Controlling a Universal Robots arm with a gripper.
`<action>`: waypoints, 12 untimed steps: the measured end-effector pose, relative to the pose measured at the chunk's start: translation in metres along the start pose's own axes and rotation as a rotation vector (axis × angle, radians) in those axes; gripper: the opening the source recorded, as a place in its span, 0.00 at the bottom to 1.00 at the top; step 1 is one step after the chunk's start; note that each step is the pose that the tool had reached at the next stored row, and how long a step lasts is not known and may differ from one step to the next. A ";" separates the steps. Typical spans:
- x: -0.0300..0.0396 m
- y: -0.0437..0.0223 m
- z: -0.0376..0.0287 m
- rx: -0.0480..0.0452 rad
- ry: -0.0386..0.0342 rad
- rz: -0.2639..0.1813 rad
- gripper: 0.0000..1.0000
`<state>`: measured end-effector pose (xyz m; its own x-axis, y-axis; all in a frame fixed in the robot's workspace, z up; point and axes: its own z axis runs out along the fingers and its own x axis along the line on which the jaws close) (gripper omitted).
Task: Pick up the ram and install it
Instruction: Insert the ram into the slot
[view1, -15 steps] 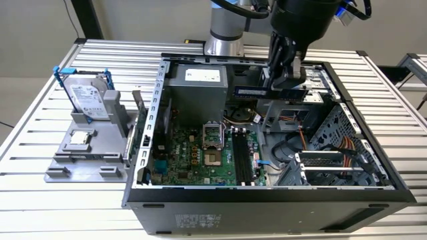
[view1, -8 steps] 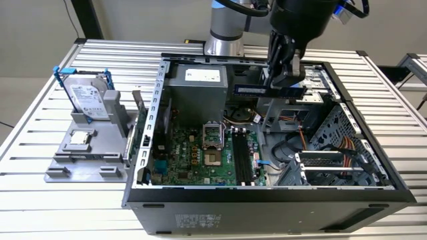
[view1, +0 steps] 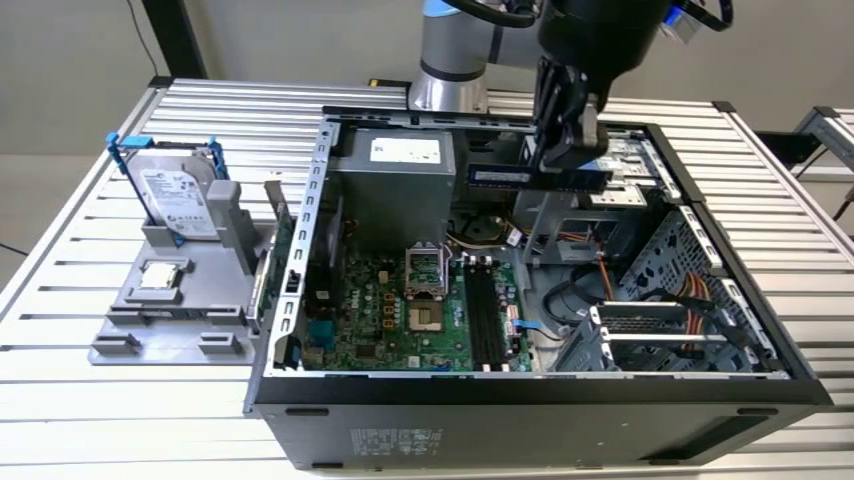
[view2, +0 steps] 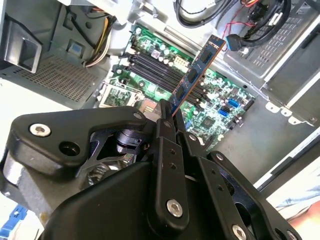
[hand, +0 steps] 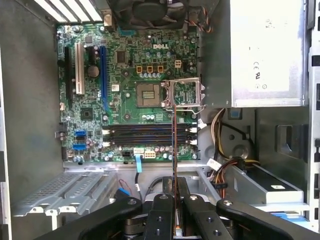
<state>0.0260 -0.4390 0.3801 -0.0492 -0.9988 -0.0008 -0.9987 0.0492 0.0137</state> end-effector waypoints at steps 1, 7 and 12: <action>-0.0006 0.0000 0.0000 0.0000 0.0000 -0.001 0.00; -0.0012 0.0001 0.0000 0.0000 -0.0005 -0.001 0.00; -0.0012 0.0001 0.0000 -0.0001 -0.0005 -0.001 0.00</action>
<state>0.0260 -0.4378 0.3801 -0.0482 -0.9988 -0.0013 -0.9987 0.0482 0.0138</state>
